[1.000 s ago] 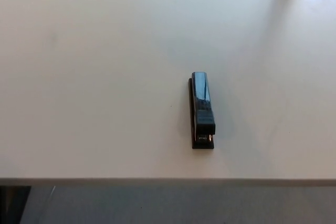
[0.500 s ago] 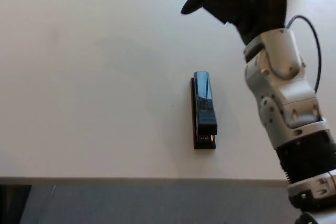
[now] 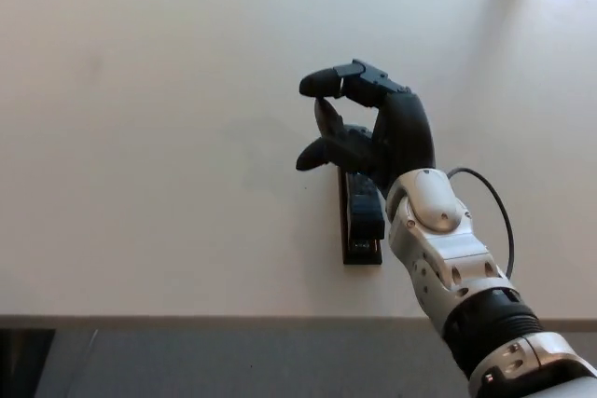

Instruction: The robot uses its right hand to press on the stapler that is in the middle of the desk

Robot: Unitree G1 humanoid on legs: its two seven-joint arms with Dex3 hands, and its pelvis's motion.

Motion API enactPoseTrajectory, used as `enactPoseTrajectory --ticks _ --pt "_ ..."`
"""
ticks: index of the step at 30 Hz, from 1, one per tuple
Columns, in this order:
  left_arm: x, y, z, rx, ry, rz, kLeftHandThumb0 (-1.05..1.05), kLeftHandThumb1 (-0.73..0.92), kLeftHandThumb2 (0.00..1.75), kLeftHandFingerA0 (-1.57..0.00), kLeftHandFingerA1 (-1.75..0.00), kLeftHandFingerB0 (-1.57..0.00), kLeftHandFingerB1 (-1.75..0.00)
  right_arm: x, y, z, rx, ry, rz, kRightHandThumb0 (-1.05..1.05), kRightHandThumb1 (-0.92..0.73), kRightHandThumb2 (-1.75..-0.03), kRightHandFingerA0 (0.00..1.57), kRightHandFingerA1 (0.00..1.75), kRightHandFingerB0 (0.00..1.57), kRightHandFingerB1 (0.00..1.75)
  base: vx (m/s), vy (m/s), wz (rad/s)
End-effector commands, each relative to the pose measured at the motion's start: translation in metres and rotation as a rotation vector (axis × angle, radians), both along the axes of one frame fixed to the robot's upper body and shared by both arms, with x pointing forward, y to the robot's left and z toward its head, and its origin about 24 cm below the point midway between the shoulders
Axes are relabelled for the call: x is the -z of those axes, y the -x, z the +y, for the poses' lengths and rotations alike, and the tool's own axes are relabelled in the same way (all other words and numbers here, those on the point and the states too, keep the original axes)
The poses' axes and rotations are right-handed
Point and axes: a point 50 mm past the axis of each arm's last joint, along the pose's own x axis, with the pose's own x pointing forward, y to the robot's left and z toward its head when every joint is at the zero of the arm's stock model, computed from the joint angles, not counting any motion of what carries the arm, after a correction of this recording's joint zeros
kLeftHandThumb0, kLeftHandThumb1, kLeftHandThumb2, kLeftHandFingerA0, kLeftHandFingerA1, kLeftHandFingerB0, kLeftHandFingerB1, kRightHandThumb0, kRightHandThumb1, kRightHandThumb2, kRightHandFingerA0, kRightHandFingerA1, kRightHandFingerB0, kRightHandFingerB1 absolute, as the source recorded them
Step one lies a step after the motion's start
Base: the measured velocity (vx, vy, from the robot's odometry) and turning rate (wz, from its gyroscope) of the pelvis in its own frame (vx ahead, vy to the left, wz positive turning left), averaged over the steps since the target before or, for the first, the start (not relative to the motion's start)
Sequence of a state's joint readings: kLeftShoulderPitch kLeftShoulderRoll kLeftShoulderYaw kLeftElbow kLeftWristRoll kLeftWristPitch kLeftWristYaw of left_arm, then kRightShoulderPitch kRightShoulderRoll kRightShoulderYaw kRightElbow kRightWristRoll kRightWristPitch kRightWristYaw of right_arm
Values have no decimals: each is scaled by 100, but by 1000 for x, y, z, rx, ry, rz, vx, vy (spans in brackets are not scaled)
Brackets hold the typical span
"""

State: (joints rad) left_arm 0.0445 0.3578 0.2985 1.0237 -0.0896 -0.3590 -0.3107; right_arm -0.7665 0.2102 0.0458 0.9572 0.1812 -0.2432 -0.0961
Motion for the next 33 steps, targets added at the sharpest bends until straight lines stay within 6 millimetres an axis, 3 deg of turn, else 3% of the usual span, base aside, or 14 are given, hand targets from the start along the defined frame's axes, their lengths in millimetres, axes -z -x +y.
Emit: enactPoseTrajectory --ticks 1,9,16,19,22,29,33 --pt "-8 -2 7 23 -39 -23 -53 92 92 -10 -44 0 -19 10 2 -4 16 4 4 -13 -73 -81 129 91 76 107 0 0 0" --pt "-8 -4 6 20 -33 -30 -52 92 92 -11 -38 0 -20 30 9 -2 31 32 90 -18 -79 -68 130 95 75 108 0 0 0" --pt "-10 -7 7 25 -43 -36 -53 92 94 -10 -40 0 -21 42 16 -6 29 11 114 -16 -77 -69 125 100 72 119 0 0 0" --pt "-11 -8 7 27 -33 -40 -49 92 90 -6 -36 0 -20 47 20 -2 4 26 116 -18 -78 -68 123 98 74 110 0 0 0" --pt "-11 -12 5 31 -40 -43 -53 92 93 -9 -40 0 -20 53 25 2 -9 67 117 -17 -75 -70 126 101 80 113 0 0 0" --pt "-12 -16 4 30 -30 -50 -49 92 90 -6 -36 0 -19 83 44 7 -51 92 238 -16 -76 -71 126 99 75 117 0 0 0" --pt "-9 -10 4 26 -33 -35 -54 92 92 -10 -43 0 -18 112 68 8 -90 170 333 -15 -74 -73 125 100 77 118 0 0 0"
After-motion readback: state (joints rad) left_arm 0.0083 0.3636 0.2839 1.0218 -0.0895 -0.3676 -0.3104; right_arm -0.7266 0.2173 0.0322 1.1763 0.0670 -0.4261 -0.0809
